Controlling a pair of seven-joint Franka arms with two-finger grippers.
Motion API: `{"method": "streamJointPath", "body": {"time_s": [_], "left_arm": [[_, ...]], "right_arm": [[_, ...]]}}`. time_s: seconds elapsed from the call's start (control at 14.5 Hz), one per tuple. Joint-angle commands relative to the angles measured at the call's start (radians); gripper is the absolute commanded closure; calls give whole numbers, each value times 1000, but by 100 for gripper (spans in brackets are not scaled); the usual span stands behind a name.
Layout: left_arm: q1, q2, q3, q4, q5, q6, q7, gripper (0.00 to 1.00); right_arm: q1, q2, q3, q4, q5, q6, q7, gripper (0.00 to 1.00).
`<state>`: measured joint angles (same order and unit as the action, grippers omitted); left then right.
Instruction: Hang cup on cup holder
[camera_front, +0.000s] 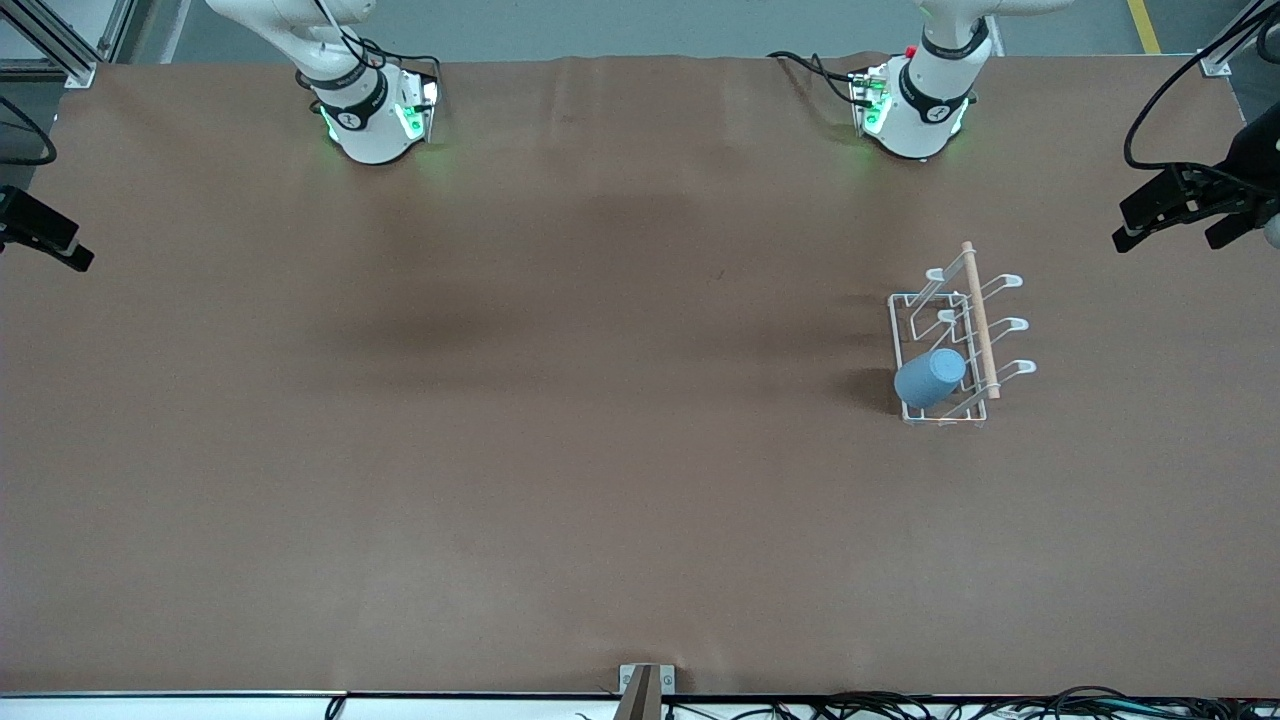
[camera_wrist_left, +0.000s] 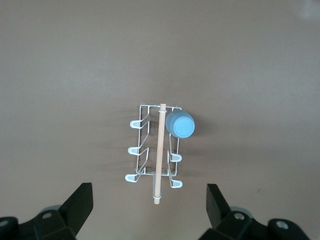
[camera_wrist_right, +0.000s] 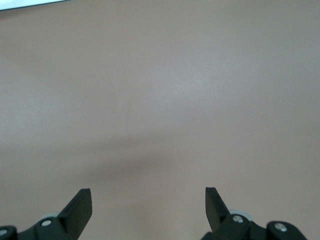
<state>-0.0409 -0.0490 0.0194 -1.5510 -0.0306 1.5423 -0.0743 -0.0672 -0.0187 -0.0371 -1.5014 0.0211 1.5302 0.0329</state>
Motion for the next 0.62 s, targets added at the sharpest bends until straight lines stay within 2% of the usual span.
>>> {"method": "streamJointPath", "body": {"time_s": [0.0,0.55], "left_arm": [[-8,9,7,11,-14,-13,4,0],[-7,28,-13,14,6,-7,10,0]], "right_arm": [[-2,-7,-1,-6,14,-5,-2,0],[-5,-7,-1,-6,0,-13,2,0]]}}
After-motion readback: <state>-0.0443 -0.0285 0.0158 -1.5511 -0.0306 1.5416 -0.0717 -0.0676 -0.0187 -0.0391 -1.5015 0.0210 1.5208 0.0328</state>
